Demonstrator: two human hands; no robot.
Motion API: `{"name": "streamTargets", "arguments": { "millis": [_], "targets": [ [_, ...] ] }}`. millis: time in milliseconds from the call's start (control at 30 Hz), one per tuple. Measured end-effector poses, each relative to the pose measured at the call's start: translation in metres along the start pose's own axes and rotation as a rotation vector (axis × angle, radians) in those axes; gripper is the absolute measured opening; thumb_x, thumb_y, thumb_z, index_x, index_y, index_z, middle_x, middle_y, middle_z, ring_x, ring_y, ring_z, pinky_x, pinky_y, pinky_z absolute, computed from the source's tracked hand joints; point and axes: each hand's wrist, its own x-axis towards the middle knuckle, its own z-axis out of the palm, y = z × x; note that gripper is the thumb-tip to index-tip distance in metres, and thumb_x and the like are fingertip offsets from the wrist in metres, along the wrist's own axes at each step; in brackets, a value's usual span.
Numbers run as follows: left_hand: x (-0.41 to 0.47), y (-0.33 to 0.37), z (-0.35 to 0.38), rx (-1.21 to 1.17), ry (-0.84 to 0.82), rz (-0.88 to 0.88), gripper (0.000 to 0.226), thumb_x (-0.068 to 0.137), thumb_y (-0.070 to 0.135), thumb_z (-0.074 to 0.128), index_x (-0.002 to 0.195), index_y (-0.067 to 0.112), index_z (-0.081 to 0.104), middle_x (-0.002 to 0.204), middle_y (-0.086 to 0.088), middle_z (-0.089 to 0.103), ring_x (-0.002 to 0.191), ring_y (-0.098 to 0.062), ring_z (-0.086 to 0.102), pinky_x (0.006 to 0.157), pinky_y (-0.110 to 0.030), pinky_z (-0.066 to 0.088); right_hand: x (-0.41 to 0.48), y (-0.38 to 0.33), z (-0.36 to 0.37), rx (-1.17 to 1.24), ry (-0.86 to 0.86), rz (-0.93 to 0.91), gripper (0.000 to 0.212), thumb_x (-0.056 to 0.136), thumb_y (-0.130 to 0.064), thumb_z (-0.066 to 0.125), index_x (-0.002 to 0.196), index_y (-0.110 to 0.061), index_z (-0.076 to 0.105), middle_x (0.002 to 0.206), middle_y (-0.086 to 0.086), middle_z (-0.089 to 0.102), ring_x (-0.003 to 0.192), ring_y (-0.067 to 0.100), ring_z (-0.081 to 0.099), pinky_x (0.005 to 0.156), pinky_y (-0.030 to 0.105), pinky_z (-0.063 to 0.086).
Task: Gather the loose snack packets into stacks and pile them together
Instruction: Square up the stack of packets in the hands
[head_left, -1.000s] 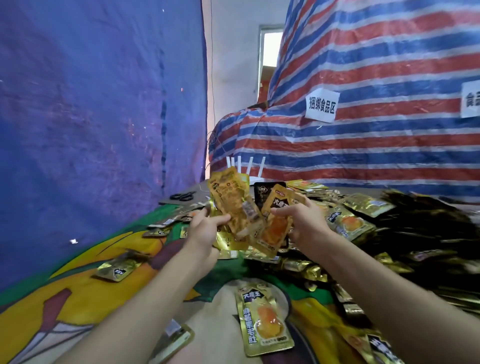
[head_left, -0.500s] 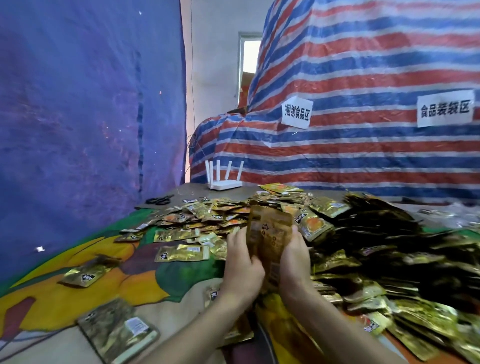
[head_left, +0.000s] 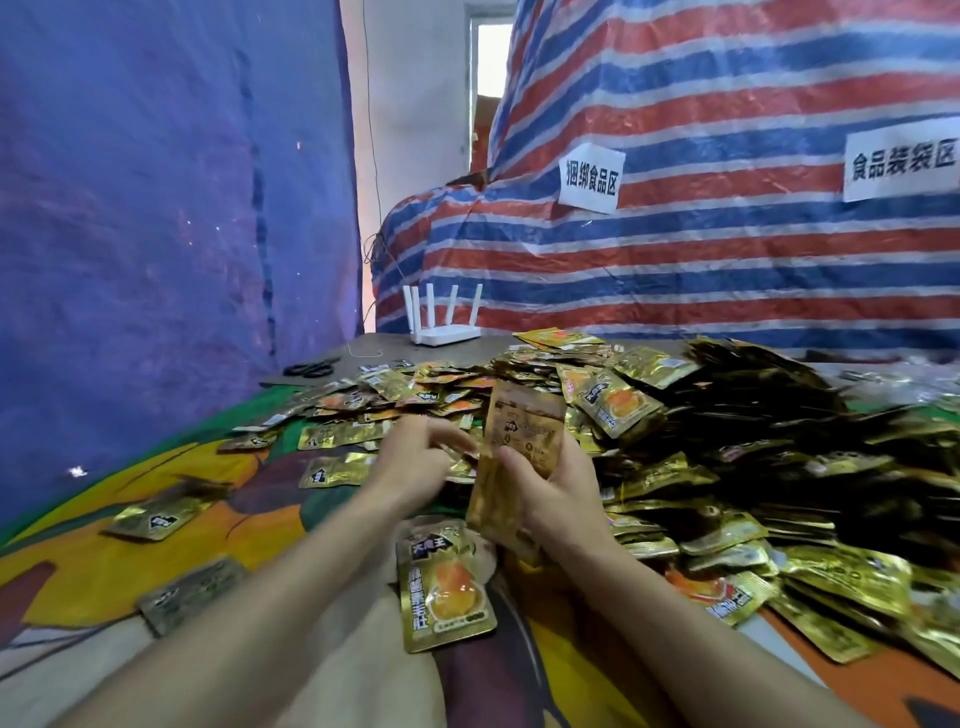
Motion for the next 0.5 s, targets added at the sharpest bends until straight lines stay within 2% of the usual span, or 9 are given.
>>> {"name": "streamTargets", "arguments": {
  "millis": [67, 133, 200, 233, 300, 367, 400, 500],
  "targets": [
    [0.014, -0.017, -0.018, 0.284, 0.092, -0.032, 0.041, 0.082, -0.003, 0.056, 0.089, 0.035, 0.07, 0.113, 0.002, 0.07, 0.109, -0.02, 0.061, 0.088, -0.036, 0.05, 0.0, -0.001, -0.002, 0.056, 0.019, 0.051, 0.017, 0.095, -0.013, 0.068, 0.107, -0.024, 0.063, 0.103, -0.006, 0.071, 0.099, 0.01, 0.068, 0.088, 0.034, 0.058],
    [0.024, -0.039, -0.029, 0.603, 0.007, -0.156, 0.038, 0.086, 0.014, 0.062, 0.118, 0.033, 0.067, 0.138, 0.0, 0.059, 0.128, -0.025, 0.051, 0.107, -0.043, 0.04, -0.002, -0.001, -0.002, 0.089, 0.003, 0.073, 0.019, 0.095, -0.014, 0.068, 0.112, -0.021, 0.064, 0.105, -0.006, 0.071, 0.1, 0.01, 0.068, 0.09, 0.039, 0.059],
    [0.029, -0.056, -0.038, 0.663, -0.101, -0.283, 0.042, 0.09, 0.031, 0.066, 0.131, 0.029, 0.061, 0.143, -0.001, 0.056, 0.132, -0.026, 0.049, 0.111, -0.043, 0.036, -0.003, -0.003, -0.002, 0.101, -0.026, 0.069, 0.021, 0.095, -0.015, 0.068, 0.114, -0.022, 0.065, 0.107, -0.006, 0.072, 0.101, 0.009, 0.068, 0.091, 0.038, 0.059],
    [0.03, -0.062, -0.04, 0.669, -0.104, -0.3, 0.041, 0.091, 0.041, 0.067, 0.129, 0.029, 0.062, 0.14, -0.001, 0.059, 0.129, -0.025, 0.052, 0.107, -0.04, 0.04, -0.003, -0.004, -0.002, 0.104, -0.043, 0.064, 0.02, 0.095, -0.015, 0.069, 0.112, -0.024, 0.064, 0.108, -0.007, 0.072, 0.102, 0.008, 0.068, 0.091, 0.037, 0.058],
    [0.031, -0.068, -0.043, 0.795, -0.059, -0.219, 0.036, 0.092, 0.057, 0.062, 0.119, 0.033, 0.068, 0.127, 0.001, 0.067, 0.117, -0.023, 0.06, 0.088, -0.033, 0.047, -0.004, -0.007, -0.003, 0.11, -0.067, 0.054, 0.021, 0.094, -0.015, 0.069, 0.108, -0.029, 0.063, 0.108, -0.008, 0.071, 0.102, 0.006, 0.067, 0.091, 0.034, 0.058],
    [0.028, -0.07, -0.041, 0.905, 0.045, -0.106, 0.032, 0.098, 0.056, 0.052, 0.11, 0.032, 0.07, 0.113, 0.0, 0.072, 0.107, -0.025, 0.064, 0.075, -0.034, 0.044, -0.004, -0.008, -0.004, 0.116, -0.068, 0.049, 0.023, 0.094, -0.014, 0.069, 0.11, -0.027, 0.061, 0.108, -0.008, 0.071, 0.102, 0.006, 0.066, 0.09, 0.033, 0.057],
    [0.026, -0.069, -0.04, 0.87, 0.127, -0.072, 0.032, 0.101, 0.051, 0.048, 0.107, 0.029, 0.07, 0.108, -0.003, 0.072, 0.103, -0.029, 0.065, 0.073, -0.036, 0.043, -0.004, -0.008, -0.005, 0.122, -0.067, 0.053, 0.024, 0.093, -0.013, 0.07, 0.111, -0.026, 0.06, 0.108, -0.008, 0.07, 0.102, 0.006, 0.066, 0.088, 0.032, 0.057],
    [0.02, -0.055, -0.038, 0.509, 0.485, -0.056, 0.031, 0.106, 0.037, 0.042, 0.096, 0.016, 0.064, 0.089, -0.007, 0.066, 0.087, -0.034, 0.061, 0.068, -0.038, 0.041, -0.004, -0.008, -0.007, 0.173, -0.085, 0.083, 0.022, 0.094, -0.012, 0.069, 0.107, -0.027, 0.06, 0.107, -0.007, 0.071, 0.099, 0.006, 0.067, 0.081, 0.029, 0.058]
  ]
}}
